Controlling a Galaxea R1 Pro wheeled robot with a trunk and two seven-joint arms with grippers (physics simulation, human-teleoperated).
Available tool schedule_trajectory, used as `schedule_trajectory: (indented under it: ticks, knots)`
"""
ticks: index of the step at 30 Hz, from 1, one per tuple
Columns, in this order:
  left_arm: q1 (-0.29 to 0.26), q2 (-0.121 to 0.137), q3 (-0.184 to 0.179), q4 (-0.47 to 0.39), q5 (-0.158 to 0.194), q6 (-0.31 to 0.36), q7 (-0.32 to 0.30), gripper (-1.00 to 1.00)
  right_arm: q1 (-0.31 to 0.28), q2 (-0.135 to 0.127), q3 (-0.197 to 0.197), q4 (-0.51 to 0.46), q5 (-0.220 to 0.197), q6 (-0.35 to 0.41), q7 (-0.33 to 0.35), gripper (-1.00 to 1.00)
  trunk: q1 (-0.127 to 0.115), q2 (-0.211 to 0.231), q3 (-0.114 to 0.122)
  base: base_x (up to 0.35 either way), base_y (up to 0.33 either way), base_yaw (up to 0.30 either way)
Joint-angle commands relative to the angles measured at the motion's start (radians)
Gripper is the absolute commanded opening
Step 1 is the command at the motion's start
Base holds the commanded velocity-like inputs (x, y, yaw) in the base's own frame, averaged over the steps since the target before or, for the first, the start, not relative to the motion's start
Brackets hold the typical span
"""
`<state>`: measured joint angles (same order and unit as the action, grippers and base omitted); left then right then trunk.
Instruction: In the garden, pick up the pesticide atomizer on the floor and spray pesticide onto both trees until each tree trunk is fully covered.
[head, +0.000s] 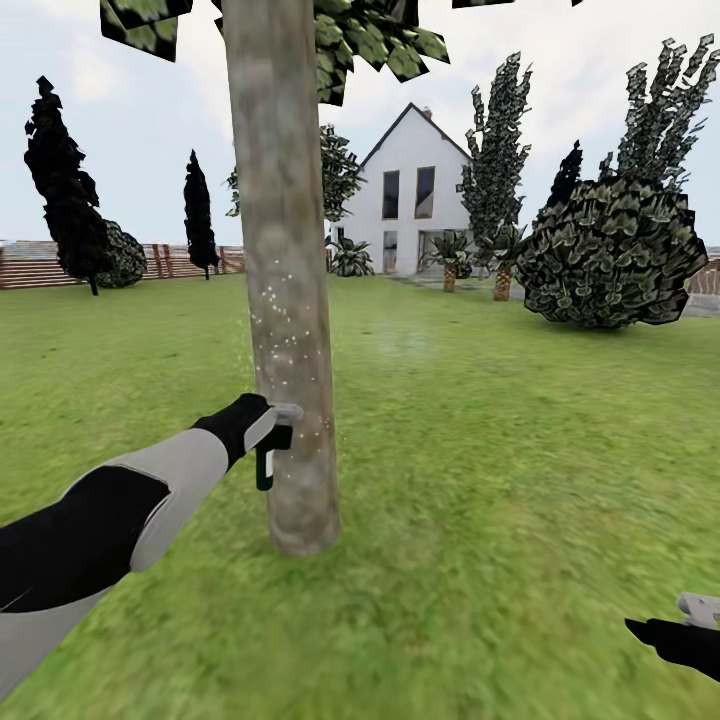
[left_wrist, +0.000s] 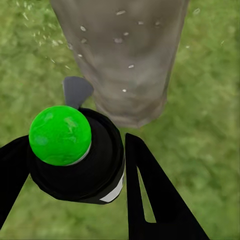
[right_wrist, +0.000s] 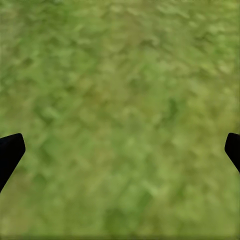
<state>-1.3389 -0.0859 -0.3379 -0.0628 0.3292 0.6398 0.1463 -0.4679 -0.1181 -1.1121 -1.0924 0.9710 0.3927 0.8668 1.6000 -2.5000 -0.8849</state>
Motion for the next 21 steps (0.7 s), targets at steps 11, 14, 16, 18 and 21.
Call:
schedule_trajectory:
  ticks: [11, 14, 16, 18, 21]
  knots:
    - [0.015, -0.015, -0.002, 0.000, -0.001, -0.047, 0.003, -1.00, 0.000, 0.000, 0.000, -0.001, 0.000, 0.000, 0.000, 1.00, 0.000, 0.000, 0.000, -0.137, -0.112, 0.102]
    - [0.021, -0.015, -0.002, 0.001, -0.002, -0.062, 0.005, -1.00, 0.000, 0.000, 0.000, -0.001, 0.000, 0.000, 0.000, 1.00, 0.000, 0.000, 0.000, -0.184, -0.243, 0.256]
    - [0.033, -0.015, -0.002, 0.000, -0.003, -0.064, 0.006, -1.00, 0.000, 0.001, 0.000, -0.001, 0.000, 0.000, 0.000, 1.00, 0.000, 0.000, 0.000, -0.159, -0.260, 0.257]
    - [0.040, -0.015, -0.003, 0.000, -0.003, -0.067, 0.006, -1.00, 0.000, 0.001, 0.000, -0.001, 0.000, 0.000, 0.000, 1.00, 0.000, 0.000, 0.000, -0.115, -0.285, 0.257]
    - [0.049, -0.018, -0.003, 0.000, -0.001, -0.091, 0.006, -1.00, 0.000, 0.002, 0.000, -0.001, 0.000, 0.000, 0.000, 1.00, 0.000, 0.000, 0.000, 0.019, -0.314, 0.115]
